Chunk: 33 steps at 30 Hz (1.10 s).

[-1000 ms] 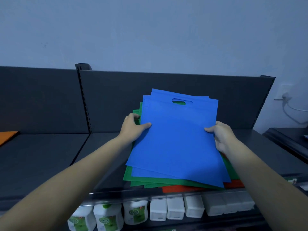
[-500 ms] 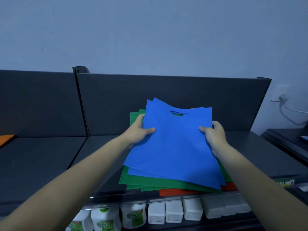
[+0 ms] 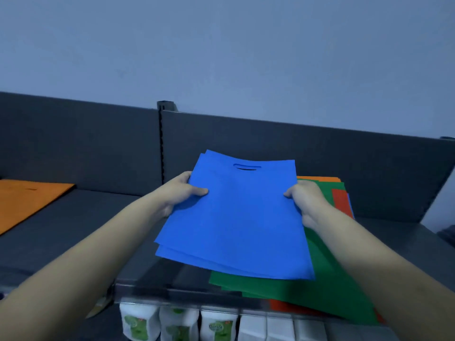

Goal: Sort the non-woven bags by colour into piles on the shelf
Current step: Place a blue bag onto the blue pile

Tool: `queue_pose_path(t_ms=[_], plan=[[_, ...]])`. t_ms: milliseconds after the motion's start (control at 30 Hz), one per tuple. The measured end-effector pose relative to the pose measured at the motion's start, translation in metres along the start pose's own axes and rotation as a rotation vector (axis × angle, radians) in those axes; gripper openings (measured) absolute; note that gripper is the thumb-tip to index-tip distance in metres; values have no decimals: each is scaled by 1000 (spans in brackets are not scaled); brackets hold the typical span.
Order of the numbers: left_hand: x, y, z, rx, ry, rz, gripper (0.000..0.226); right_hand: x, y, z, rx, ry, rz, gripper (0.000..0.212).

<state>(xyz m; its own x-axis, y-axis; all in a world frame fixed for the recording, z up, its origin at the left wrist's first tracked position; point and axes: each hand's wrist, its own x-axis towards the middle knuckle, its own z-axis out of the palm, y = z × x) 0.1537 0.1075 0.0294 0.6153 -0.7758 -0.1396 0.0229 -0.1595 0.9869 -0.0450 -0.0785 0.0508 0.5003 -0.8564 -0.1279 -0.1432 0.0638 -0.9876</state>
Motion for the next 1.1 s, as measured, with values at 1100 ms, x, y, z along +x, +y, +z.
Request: queue_pose_path(t_ms=[1100], plan=[[-9,-137,-375,1249,119,133,59,-67,82,421,-897,-10,-160,53]])
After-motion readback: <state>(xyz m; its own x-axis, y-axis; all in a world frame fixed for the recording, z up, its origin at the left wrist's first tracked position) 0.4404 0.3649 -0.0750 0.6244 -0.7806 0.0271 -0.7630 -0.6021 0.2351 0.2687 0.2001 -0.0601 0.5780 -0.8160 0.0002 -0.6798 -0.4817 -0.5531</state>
